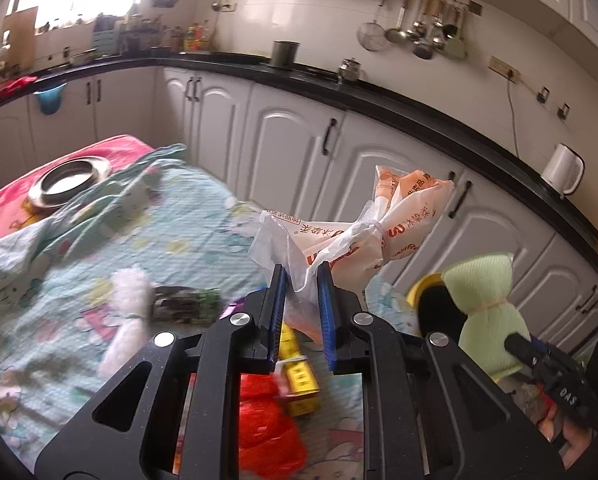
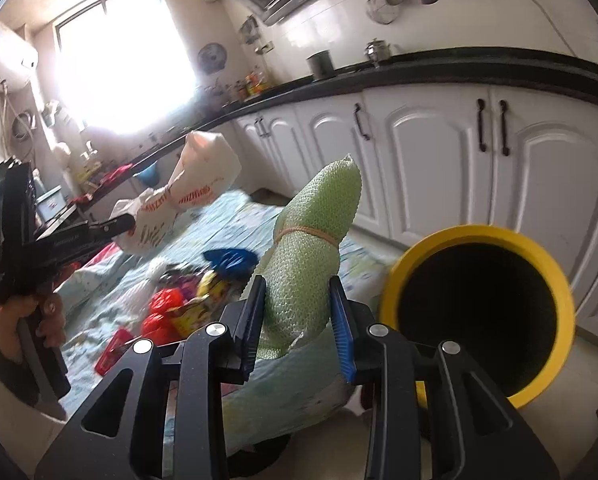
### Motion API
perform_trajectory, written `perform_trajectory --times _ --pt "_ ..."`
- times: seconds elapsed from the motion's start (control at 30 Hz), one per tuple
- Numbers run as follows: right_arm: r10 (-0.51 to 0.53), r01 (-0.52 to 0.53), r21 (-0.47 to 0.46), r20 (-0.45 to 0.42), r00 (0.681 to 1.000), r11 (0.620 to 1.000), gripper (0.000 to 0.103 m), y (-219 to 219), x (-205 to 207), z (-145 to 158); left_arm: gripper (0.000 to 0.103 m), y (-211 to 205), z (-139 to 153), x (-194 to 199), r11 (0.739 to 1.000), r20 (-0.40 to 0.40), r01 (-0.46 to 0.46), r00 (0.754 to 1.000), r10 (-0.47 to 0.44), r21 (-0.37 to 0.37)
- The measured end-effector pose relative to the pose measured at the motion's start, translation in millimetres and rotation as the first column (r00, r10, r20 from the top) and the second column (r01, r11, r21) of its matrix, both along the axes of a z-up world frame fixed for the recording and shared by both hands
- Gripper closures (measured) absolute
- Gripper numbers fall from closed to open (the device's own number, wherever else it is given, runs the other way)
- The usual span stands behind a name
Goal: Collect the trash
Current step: 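Carry the green bundle and white bag with both tools over the yellow bin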
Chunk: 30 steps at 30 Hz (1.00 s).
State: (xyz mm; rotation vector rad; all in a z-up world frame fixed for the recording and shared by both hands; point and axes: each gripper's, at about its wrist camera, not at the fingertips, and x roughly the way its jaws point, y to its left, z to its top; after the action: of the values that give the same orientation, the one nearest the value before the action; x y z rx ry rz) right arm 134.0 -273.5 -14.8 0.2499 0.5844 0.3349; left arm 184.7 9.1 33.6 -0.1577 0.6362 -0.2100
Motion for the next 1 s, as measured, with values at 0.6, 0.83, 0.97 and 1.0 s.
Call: perform_trajectory --times 0.6,0.83,0.97,1.0 --pt "-0.216 0.216 -0.004 0.008 0.976 0.976 0.073 -94 -9 -8 0.092 -101 -23 17 0.989 -0.057 0.138 0.989 -0.135 0.058" --pt "-0.266 0.266 -0.011 -0.021 0.964 0.964 0.073 -121 -9 -24 0.092 -143 -42 23 0.976 -0.099 0.184 0.98 -0.173 0.114" --pt "-0.284 0.283 -0.031 -0.034 0.958 0.959 0.073 -131 -12 -34 0.092 -166 -54 25 0.966 -0.123 0.213 0.973 -0.196 0.147" --pt "-0.289 0.288 -0.039 -0.037 0.957 0.957 0.073 -133 -13 -37 0.092 -171 -57 26 0.963 -0.129 0.221 0.971 -0.202 0.156"
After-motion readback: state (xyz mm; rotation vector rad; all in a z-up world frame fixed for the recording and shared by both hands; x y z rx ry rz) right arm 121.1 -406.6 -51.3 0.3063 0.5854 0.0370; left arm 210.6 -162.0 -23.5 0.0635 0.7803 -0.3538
